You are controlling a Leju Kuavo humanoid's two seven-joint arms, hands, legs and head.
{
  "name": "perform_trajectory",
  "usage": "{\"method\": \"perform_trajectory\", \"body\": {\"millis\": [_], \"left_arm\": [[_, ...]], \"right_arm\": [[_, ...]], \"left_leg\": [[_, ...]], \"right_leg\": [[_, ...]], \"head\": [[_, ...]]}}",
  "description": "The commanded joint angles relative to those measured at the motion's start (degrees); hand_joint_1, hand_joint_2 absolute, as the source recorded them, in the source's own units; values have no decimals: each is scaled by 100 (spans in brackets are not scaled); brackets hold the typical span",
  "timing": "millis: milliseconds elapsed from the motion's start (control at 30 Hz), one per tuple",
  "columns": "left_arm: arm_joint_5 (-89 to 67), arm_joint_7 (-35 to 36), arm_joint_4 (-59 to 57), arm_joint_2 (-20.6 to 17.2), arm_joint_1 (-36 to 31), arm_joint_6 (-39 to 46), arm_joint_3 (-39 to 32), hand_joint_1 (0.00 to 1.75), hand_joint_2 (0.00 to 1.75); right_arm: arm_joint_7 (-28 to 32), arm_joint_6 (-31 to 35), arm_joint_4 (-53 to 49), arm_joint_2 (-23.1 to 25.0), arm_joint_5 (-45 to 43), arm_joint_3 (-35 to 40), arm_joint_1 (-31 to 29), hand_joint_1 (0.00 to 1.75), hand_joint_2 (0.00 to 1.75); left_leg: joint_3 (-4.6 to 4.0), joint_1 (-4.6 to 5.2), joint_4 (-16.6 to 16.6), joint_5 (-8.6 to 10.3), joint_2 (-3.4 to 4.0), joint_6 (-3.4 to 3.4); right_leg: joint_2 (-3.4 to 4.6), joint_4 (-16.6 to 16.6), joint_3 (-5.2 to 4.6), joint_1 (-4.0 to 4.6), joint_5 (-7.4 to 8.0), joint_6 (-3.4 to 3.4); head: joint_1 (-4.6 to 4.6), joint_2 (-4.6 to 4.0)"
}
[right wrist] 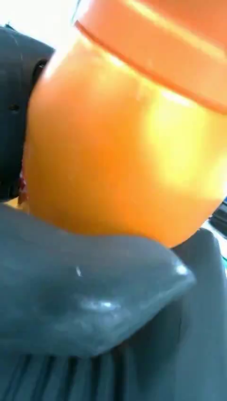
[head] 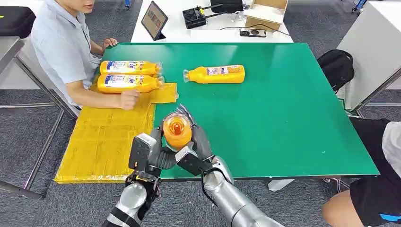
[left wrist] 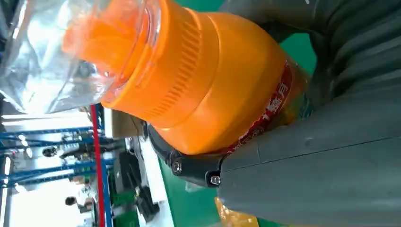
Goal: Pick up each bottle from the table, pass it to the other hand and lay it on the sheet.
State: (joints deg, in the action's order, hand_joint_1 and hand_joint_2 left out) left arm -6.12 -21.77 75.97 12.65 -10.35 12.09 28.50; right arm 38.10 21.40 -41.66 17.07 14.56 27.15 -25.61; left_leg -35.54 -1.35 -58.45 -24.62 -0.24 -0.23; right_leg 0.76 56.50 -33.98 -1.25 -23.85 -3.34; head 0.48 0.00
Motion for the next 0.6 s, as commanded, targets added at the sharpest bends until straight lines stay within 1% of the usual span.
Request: {"method": "perform_trajectory", "body": {"millis": [33,67,100,233,267,300,333,500,567,600], "left_arm": [[17,58,-1063,-164,-772,454,-596,175,175],[17,58,-1063,-164,-772,454,-596,175,175],[-40,62,-1323,-165,-910,469,-655,175,175],[-695,38,-2011,-173,-1268,985,-801,175,175],[-695,38,-2011,-173,-1268,985,-801,175,175],[-720,24,-2146,-196,-1381,1000,-888,175,175],[-753,11,-2257,-233,-1507,997,-973,175,175],[-684,46,-2434,-356,-1797,978,-1256,175,175],[-701,14,-2551,-396,-1905,1087,-1403,175,175],[-684,14,-2587,-429,-1943,1098,-1473,175,175]], "right_arm": [[190,32,-451,-134,-172,579,-70,0,0],[190,32,-451,-134,-172,579,-70,0,0],[190,16,-547,-148,-206,657,-64,0,0],[190,69,-908,-238,-294,947,-50,0,0],[190,69,-908,-238,-294,947,-50,0,0],[190,119,-976,-264,-280,1009,-53,0,0],[190,144,-1066,-306,-303,1079,-48,0,0],[190,194,-1137,-324,-383,1070,-21,0,0],[190,272,-1243,-355,-425,1080,15,0,0],[190,278,-1283,-365,-457,1072,34,0,0]], "left_leg": [[12,2,5,0,1,5],[21,0,6,-2,1,7],[15,1,6,1,2,6],[20,1,8,0,9,7],[25,3,10,1,6,8],[15,2,6,3,2,6],[25,3,10,1,3,8],[7,4,4,4,9,2],[27,7,14,3,27,1],[19,2,7,6,26,-2]], "right_leg": [[-6,-3,12,1,-1,11],[-8,-5,22,4,-3,17],[-5,-3,16,2,-1,14],[1,-5,20,2,1,17],[-2,-3,23,1,0,21],[-3,-2,15,2,1,17],[-6,-4,25,2,-1,23],[9,6,7,-1,5,13],[18,5,17,-3,4,18],[11,11,5,1,5,16]], "head": [[2,0],[-2,0],[2,0],[2,0],[-2,0],[2,0],[0,0],[6,0],[15,0],[-11,0]]}}
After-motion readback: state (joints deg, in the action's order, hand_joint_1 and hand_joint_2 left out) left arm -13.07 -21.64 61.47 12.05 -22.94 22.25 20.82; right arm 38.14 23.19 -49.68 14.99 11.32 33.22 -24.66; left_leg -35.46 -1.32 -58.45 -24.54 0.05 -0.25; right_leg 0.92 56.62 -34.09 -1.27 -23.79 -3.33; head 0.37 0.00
